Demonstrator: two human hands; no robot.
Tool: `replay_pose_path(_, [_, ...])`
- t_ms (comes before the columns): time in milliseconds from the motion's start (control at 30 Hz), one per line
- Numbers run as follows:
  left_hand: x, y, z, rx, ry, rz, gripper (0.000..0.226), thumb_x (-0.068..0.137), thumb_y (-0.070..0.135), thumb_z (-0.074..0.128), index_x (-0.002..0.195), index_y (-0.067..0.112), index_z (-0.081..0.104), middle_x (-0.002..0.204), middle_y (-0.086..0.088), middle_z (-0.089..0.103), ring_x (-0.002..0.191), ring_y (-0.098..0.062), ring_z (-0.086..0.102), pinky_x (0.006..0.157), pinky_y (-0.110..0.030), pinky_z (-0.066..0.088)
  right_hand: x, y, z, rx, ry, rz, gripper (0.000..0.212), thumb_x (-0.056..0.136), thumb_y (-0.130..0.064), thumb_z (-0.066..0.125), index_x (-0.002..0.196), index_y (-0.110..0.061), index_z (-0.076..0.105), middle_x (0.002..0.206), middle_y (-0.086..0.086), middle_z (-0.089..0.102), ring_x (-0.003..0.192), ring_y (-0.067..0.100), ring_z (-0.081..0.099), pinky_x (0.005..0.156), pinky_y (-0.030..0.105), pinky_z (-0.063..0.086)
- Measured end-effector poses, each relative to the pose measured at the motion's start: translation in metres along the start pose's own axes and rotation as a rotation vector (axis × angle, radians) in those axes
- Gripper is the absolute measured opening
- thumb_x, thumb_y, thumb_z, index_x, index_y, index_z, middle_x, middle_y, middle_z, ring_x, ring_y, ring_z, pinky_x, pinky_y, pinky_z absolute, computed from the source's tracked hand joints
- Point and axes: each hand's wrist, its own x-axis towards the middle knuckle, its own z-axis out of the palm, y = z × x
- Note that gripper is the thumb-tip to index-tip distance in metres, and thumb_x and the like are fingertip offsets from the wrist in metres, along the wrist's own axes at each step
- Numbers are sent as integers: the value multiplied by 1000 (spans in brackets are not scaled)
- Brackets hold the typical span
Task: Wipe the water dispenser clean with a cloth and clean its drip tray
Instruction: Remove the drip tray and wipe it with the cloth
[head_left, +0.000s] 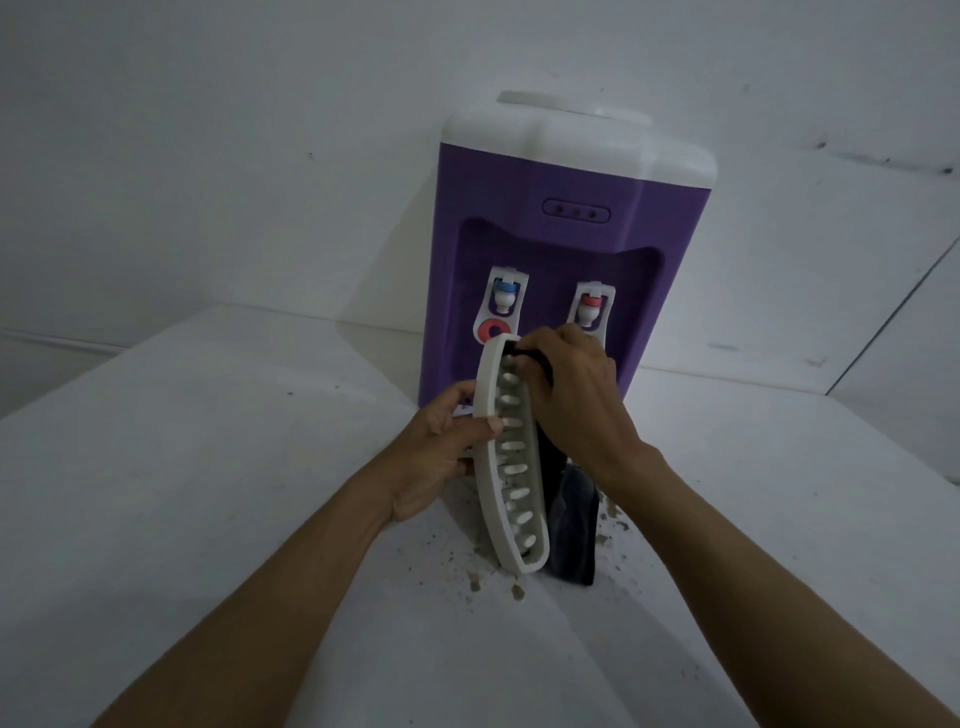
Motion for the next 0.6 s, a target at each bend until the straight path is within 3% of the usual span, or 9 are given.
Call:
replay_pose_path(133, [-2, 0, -2, 20, -9, -17, 29, 92, 7, 59, 120, 17, 59, 111, -11, 68, 96, -25, 67, 86, -43, 56, -4, 4, 0, -105, -139, -1, 28, 98, -32, 43, 124, -24, 54, 106, 5, 54, 99, 22, 50, 86, 38, 34])
replay_pose_path(300, [-4, 0, 2, 40, -58, -37, 35, 94, 7, 57, 128, 12, 55, 122, -18, 64, 99, -26, 66, 90, -42, 54, 0, -1, -2, -173, -133, 89, 26, 100, -20, 39, 113, -17, 61, 99, 6, 62, 97, 26, 54, 82, 35, 34])
replay_pose_path(367, [-4, 0, 0, 25, -55, -43, 35, 94, 6, 57, 129, 13, 55, 120, -17, 65, 99, -26, 66, 88, -41, 56, 5, -5, -7, 46, -207, 177, 24, 100, -23, 41, 108, -19, 63, 98, -1, 65, 94, 18, 59, 87, 32, 43])
replay_pose_path(433, [-3, 1, -1, 22, -50, -35, 35, 94, 7, 57, 128, 14, 55, 116, -13, 67, 97, -24, 67, 84, -38, 57, 6, -7, -12, 323, -243, 261, 21, 99, -23, 46, 103, -20, 66, 90, -10, 65, 82, 2, 61, 75, 9, 46])
replay_pose_path(500, [-2, 1, 1, 27, -47, -26, 36, 94, 8, 58, 128, 14, 55, 115, -11, 67, 97, -23, 68, 85, -38, 57, 2, -7, -12, 434, -182, 290, 17, 97, -23, 51, 101, -20, 67, 87, -14, 65, 78, -5, 60, 63, 1, 42])
replay_pose_path(600, [0, 1, 4, 49, -57, -25, 37, 94, 9, 59, 131, 15, 54, 120, -16, 66, 103, -25, 65, 95, -44, 53, -4, -6, -5, 346, 31, 251, 10, 93, -19, 58, 99, -17, 66, 87, -12, 65, 77, -4, 60, 66, 4, 44])
